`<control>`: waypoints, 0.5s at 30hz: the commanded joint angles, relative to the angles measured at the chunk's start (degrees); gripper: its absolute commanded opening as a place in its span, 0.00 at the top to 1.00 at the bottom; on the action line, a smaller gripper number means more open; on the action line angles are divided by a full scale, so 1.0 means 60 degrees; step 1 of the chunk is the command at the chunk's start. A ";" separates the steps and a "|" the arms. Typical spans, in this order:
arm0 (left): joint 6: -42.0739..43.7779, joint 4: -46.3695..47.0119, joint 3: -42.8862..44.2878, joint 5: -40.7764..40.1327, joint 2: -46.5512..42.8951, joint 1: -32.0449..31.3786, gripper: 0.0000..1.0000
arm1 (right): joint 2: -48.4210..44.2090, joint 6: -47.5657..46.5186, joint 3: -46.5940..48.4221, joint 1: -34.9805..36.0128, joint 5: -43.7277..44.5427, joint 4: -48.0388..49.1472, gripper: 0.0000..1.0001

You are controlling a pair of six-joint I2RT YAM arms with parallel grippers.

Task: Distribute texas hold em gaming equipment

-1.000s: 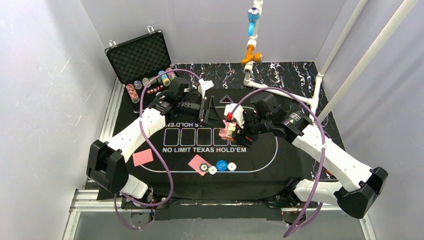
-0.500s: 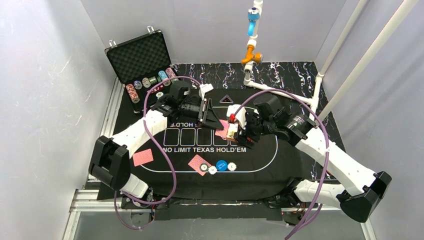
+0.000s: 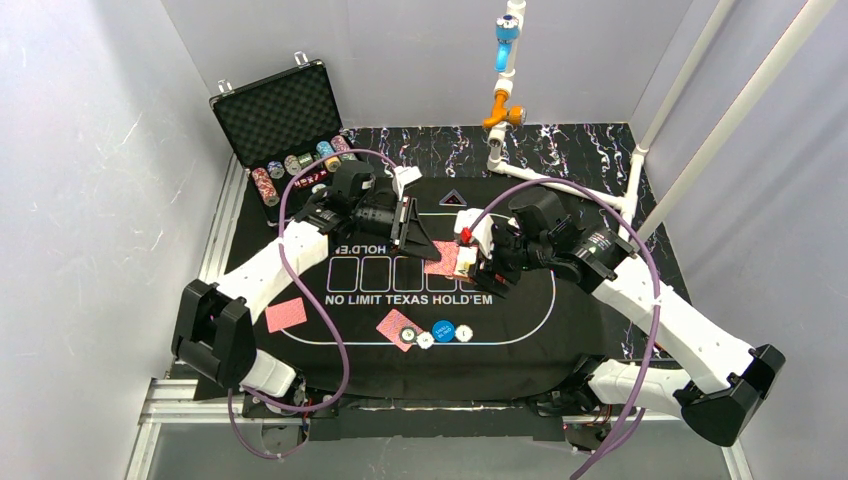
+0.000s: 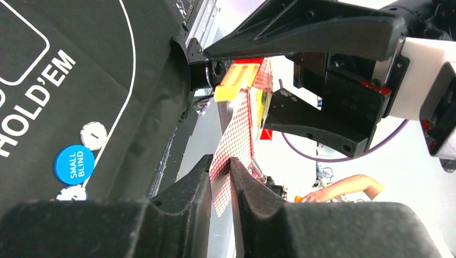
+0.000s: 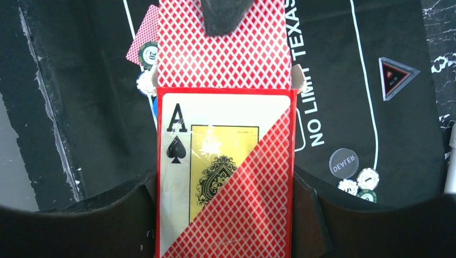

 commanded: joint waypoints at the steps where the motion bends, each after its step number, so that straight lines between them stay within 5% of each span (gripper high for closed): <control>1: 0.0992 -0.1135 0.0258 -0.0065 -0.0738 0.0180 0.86 | -0.0310 0.0086 0.0175 0.0019 -0.0141 0.0442 0.99; 8: 0.1294 -0.1710 0.0311 0.0055 -0.1045 0.0803 1.00 | -0.0339 0.0100 0.0132 -0.0050 -0.0034 0.0376 0.99; 15: 0.2773 -0.3530 0.1371 0.0585 -0.0817 0.2624 1.00 | -0.0364 0.0232 0.0050 -0.0177 0.0069 0.0412 0.99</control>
